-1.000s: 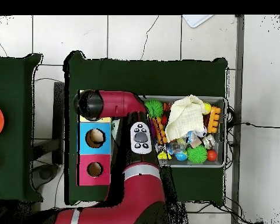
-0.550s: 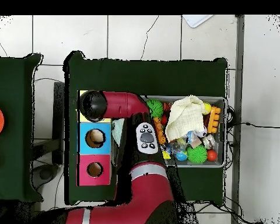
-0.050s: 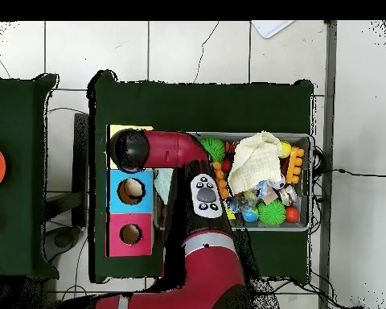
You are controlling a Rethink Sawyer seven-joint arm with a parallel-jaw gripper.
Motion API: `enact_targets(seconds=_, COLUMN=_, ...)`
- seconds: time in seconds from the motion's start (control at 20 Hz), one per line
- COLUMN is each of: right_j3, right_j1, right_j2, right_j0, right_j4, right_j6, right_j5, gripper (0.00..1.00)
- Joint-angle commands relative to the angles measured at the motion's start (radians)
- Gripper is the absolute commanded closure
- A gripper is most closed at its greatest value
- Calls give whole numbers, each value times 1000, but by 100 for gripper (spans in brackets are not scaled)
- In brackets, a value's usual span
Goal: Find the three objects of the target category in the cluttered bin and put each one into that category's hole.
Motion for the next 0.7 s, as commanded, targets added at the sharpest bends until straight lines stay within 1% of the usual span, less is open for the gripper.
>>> enact_targets(seconds=0.05, right_j3=99, right_j1=-98, right_j2=-72, right_j0=-66, right_j4=-69, right_j6=-4, right_j5=198, gripper=100)
enact_targets(seconds=0.25, right_j3=101, right_j1=-139, right_j2=-63, right_j0=-64, right_j4=-56, right_j6=7, right_j5=244, gripper=100)
enact_targets(seconds=0.7, right_j3=121, right_j1=-201, right_j2=-47, right_j0=-72, right_j4=-49, right_j6=14, right_j5=270, gripper=100)
